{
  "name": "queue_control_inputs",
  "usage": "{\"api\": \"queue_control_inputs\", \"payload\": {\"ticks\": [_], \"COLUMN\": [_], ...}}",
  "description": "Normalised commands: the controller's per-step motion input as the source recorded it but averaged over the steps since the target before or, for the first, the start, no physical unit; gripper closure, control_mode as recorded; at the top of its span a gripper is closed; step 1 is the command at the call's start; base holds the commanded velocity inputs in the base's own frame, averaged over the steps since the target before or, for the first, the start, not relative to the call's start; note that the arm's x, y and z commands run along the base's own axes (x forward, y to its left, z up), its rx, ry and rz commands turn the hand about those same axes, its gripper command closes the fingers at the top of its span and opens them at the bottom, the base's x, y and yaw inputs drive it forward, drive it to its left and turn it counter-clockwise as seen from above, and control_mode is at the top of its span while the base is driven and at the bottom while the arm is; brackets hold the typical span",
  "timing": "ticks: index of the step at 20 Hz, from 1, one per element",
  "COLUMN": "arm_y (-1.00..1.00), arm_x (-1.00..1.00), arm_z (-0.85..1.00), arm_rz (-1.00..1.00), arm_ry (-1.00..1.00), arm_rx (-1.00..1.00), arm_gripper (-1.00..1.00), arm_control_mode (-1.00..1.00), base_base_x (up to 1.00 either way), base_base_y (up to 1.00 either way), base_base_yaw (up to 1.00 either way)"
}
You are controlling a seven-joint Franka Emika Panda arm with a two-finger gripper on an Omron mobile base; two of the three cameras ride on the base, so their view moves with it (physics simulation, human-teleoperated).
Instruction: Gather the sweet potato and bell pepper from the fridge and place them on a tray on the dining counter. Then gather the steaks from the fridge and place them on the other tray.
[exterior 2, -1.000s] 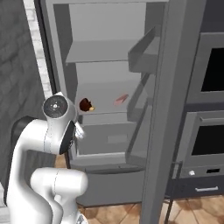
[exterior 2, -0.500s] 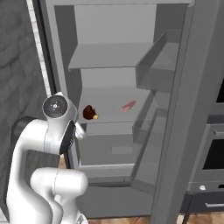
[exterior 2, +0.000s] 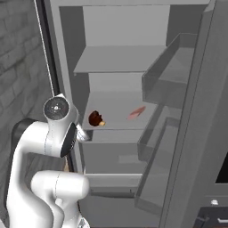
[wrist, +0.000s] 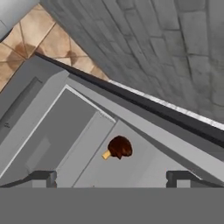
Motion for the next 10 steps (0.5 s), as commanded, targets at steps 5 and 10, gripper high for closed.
{"api": "queue_control_inputs", "payload": {"ticks": [5, 10], "arm_y": [0.00, -0.12], "arm_x": [0.00, 0.00], "arm_z": [0.00, -0.07], "arm_rz": [0.00, 0.03], "arm_ry": [0.00, 0.00], "arm_rx": [0.00, 0.00], "arm_gripper": [-1.00, -1.00], "arm_control_mode": [1.00, -1.00], "base_base_x": [0.00, 0.00], "base_base_y": [-0.19, -0.14], "base_base_yaw": [0.14, 0.07]}}
